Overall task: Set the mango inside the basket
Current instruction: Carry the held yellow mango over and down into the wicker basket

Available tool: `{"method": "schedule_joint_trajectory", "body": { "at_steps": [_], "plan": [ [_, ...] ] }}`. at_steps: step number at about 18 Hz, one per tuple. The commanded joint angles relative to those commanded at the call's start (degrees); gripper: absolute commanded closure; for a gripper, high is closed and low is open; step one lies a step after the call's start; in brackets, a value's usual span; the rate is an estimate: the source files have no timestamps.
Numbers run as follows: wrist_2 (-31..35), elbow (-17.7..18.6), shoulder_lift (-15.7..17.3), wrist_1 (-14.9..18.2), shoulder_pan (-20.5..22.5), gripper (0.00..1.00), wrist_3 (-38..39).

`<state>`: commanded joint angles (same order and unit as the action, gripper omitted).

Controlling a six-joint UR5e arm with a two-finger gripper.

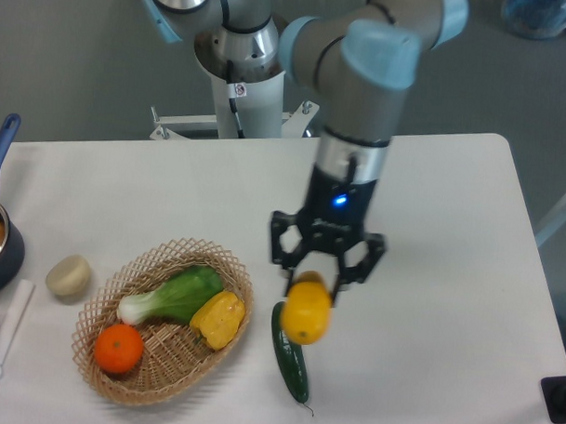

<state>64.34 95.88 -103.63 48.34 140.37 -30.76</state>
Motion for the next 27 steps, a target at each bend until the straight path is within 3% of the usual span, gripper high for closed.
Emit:
{"method": "schedule_joint_trajectory", "body": {
  "at_steps": [6,9,12,16,27],
  "plan": [
    [6.14,3.97,0.09,0.00,-5.54,0.73,-0.09],
    [6.15,3.36,-0.70,0.00,-7.73,0.73,1.22],
    [5.80,2.39,-2.01,-0.17,-8.97,0.73,9.73],
    [6.15,1.59,-3.77,-0.17,-11.25,0.73,10.81],
    [8.61,-7.89,-14.49,-0.26,-15.04,0.65,13.62]
  ]
}}
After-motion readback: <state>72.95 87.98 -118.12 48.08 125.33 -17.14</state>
